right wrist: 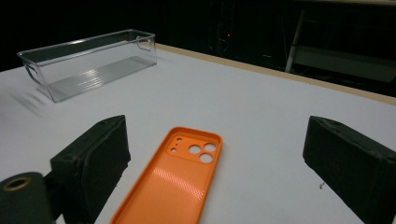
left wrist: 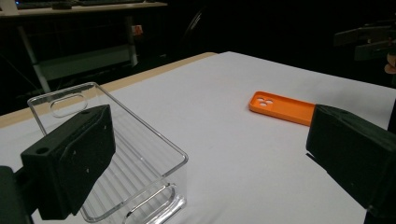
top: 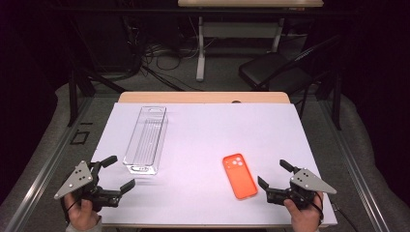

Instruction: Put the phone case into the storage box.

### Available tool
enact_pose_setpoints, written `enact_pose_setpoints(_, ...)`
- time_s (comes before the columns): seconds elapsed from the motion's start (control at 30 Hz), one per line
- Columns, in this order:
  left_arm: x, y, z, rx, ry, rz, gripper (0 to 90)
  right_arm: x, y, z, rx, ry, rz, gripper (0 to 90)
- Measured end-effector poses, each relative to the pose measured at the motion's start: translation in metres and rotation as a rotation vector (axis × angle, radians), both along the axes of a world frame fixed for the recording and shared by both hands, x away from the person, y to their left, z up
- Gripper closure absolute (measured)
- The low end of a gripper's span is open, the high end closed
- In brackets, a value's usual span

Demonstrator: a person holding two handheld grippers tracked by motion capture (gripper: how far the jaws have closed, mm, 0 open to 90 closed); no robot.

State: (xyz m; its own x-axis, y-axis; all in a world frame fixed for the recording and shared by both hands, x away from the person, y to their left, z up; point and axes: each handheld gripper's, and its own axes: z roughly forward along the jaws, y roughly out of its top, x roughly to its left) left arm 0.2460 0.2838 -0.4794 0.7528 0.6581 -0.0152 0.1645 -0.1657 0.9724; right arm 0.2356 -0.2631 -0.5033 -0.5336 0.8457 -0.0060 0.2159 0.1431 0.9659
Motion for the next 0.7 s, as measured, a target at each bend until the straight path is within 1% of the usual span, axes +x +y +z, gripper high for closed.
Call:
enact_pose_setpoints(0.13,0.000,-0.001,-0.002,0.006,0.010,0.002,1.4,0.000,-0.001,0.000,0.003,0.004,-0.008,6.7)
enact_pose_setpoints(0.23,0.001,-0.001,-0.002,0.012,0.013,0.000,1.4,0.001,0.000,0.001,0.010,0.017,-0.011,6.5)
enact_pose_setpoints(0.3,0.001,-0.002,-0.003,0.019,0.015,0.002,1.3,0.002,0.000,0.001,0.004,0.023,-0.009,5.6)
enact_pose_setpoints(0.4,0.003,-0.002,-0.004,0.019,0.024,0.007,1.3,0.004,0.000,-0.001,-0.011,0.041,-0.014,4.1)
enact_pose_setpoints(0.5,0.004,-0.002,-0.004,0.018,0.031,0.009,1.4,0.005,0.000,-0.001,-0.008,0.051,-0.022,2.7)
enact_pose_setpoints(0.53,0.005,-0.002,-0.003,0.022,0.037,0.007,1.4,0.006,0.000,-0.001,-0.008,0.058,-0.021,2.2)
enact_pose_setpoints(0.57,0.006,-0.003,-0.003,0.025,0.042,0.014,1.3,0.007,0.001,-0.001,-0.008,0.064,-0.020,1.0)
enact_pose_setpoints(0.63,0.008,-0.004,-0.002,0.046,0.062,0.027,0.8,0.007,0.002,0.000,-0.017,0.073,-0.024,0.4)
enact_pose_setpoints(0.7,0.011,-0.005,-0.001,0.047,0.088,0.023,0.8,0.008,0.005,0.001,-0.028,0.082,-0.014,0.2)
